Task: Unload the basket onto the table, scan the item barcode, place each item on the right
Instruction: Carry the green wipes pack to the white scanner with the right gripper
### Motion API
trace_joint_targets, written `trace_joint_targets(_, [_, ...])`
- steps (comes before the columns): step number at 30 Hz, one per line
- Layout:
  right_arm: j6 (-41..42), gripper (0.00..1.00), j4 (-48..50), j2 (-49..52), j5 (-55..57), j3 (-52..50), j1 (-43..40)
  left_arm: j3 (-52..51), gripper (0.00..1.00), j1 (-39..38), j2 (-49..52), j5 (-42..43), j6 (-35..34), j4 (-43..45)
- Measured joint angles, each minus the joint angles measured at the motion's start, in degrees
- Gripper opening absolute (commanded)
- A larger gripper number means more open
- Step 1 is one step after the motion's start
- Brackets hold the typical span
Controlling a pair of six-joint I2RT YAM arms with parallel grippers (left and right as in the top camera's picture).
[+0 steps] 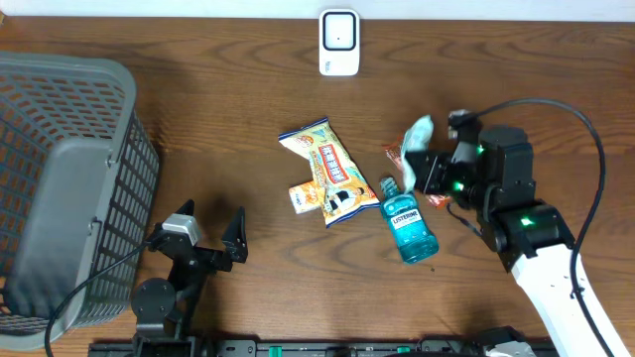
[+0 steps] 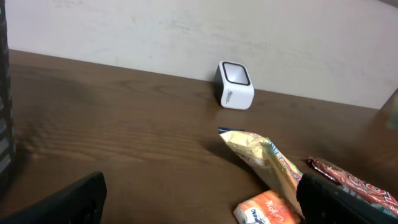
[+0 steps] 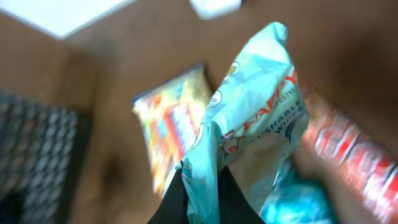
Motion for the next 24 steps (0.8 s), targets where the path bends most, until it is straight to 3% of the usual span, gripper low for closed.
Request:
trace_joint_targets(11, [-15.02,0.01,28.41,16.52,7.76,0.22,2.58,0.11,0.98,0.0,0.02,0.02,0.02,-0.17])
trace_joint_targets(14, [-17.33,0.01,31.93,22.34,8.87,2.36,2.6,0.11,0.98,0.0,0.02,-0.02,0.0,-0.17])
trace_joint_targets(24, [-28.65,0.01,26.45,46.66,17.57,35.28,7.08,0.15,0.98,0.0,0.07,0.02,0.02,-0.26])
